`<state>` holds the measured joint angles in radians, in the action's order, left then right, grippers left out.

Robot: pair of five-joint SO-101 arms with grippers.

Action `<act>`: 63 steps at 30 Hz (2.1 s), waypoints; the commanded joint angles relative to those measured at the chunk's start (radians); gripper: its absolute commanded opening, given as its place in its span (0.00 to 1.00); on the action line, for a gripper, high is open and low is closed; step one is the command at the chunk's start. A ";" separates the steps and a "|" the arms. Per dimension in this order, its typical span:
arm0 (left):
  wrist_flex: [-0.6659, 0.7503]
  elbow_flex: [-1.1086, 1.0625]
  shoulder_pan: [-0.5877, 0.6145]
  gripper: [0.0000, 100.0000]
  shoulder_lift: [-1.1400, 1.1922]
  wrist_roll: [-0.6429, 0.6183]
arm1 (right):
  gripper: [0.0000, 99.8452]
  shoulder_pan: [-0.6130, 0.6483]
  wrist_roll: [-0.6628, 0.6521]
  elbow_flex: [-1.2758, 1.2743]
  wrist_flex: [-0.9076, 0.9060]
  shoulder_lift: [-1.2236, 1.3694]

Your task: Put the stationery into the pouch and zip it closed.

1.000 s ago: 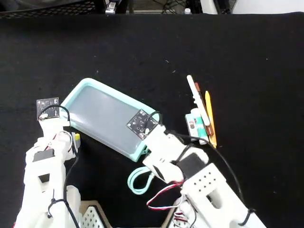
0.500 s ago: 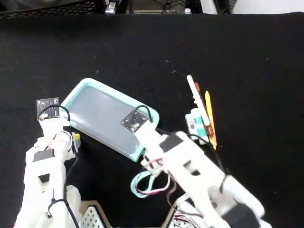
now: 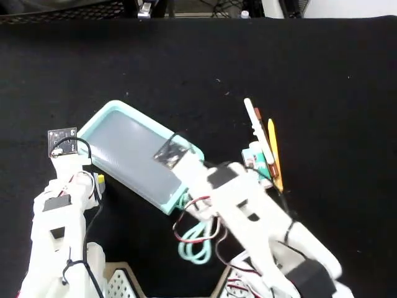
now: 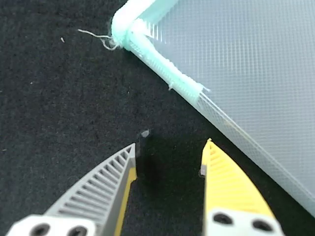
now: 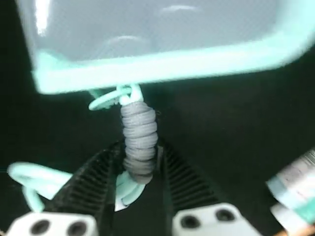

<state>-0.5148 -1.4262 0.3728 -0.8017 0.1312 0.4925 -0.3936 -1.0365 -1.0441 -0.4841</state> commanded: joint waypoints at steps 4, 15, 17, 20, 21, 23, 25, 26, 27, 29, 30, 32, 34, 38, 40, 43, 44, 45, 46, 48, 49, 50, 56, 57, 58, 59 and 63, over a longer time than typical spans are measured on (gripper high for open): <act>0.021 0.001 -0.013 0.22 -0.012 0.011 | 0.02 -0.224 -0.114 0.047 -0.066 -0.203; 0.021 0.001 -0.013 0.22 -0.012 0.011 | 0.30 -0.118 -0.109 -0.061 -0.147 -0.369; 0.021 0.001 -0.013 0.22 -0.012 0.011 | 0.30 -0.121 -0.109 -0.073 -0.132 -0.380; 0.021 0.001 -0.013 0.22 -0.012 0.011 | 0.30 -0.123 -0.109 -0.093 -0.104 -0.367; 0.021 0.001 -0.013 0.22 -0.012 0.011 | 0.30 -0.123 -0.109 -0.099 -0.091 -0.361; 0.021 0.001 -0.013 0.22 -0.012 0.011 | 0.30 -0.123 -0.109 -0.107 -0.069 -0.340; 0.021 0.001 -0.013 0.22 -0.012 0.011 | 0.30 -0.121 -0.109 -0.107 -0.051 -0.306; 0.021 0.001 -0.013 0.22 -0.012 0.011 | 0.30 -0.118 -0.109 -0.107 -0.040 -0.285; 0.021 0.001 -0.013 0.22 -0.012 0.011 | 0.30 -0.118 -0.109 -0.105 -0.028 -0.257; 0.021 0.001 -0.013 0.22 -0.012 0.011 | 0.30 -0.118 -0.109 -0.101 0.003 -0.196; 0.021 0.001 -0.013 0.22 -0.012 0.011 | 0.30 -0.118 -0.109 -0.099 0.020 -0.162; 0.021 0.001 -0.013 0.22 -0.012 0.011 | 0.30 -0.118 -0.089 -0.099 0.068 -0.101; 0.021 0.001 -0.013 0.22 -0.012 0.011 | 0.30 -0.118 -0.083 -0.099 0.120 -0.045; 0.021 0.001 -0.013 0.22 -0.012 0.011 | 0.30 -0.118 -0.083 -0.099 0.206 0.031; 0.021 0.001 -0.013 0.22 -0.012 0.011 | 0.29 -0.118 -0.089 -0.099 0.238 0.056; 0.021 0.001 -0.013 0.22 -0.012 0.011 | 0.27 -0.118 -0.089 -0.090 0.244 0.071; 0.021 0.001 -0.013 0.22 -0.012 0.011 | 0.22 -0.118 -0.089 -0.085 0.242 0.074; 0.021 0.001 -0.013 0.22 -0.012 0.011 | 0.16 -0.121 -0.089 -0.082 0.242 0.074; 0.021 0.001 -0.013 0.22 -0.012 0.011 | 0.08 -0.123 -0.089 -0.079 0.242 0.074; 0.021 0.001 -0.013 0.22 -0.012 0.011 | 0.02 -0.123 -0.084 -0.079 0.242 0.068; 0.021 0.001 -0.013 0.22 -0.012 0.011 | 0.04 -0.123 -0.083 -0.082 0.239 0.068; 0.021 0.001 -0.013 0.22 -0.012 0.011 | 0.02 -0.123 -0.087 -0.081 0.230 0.068; 0.021 0.001 -0.013 0.22 -0.012 0.011 | 0.01 -0.124 -0.087 -0.039 0.058 -0.079; 0.021 0.001 -0.013 0.22 -0.012 0.011 | 0.01 -0.124 -0.089 -0.033 0.026 -0.137; 0.021 0.001 -0.013 0.22 -0.012 0.011 | 0.01 -0.124 -0.089 -0.024 -0.003 -0.205; 0.020 0.001 -0.013 0.22 -0.012 0.011 | 0.01 -0.124 -0.089 -0.015 -0.031 -0.274; 0.014 0.001 -0.033 0.22 -0.021 0.011 | 0.01 -0.117 -0.089 0.085 -0.180 -0.542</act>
<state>-0.5148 -1.4262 0.3606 -0.8017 0.1312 0.3621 -0.4887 -1.0549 -1.1301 -0.8339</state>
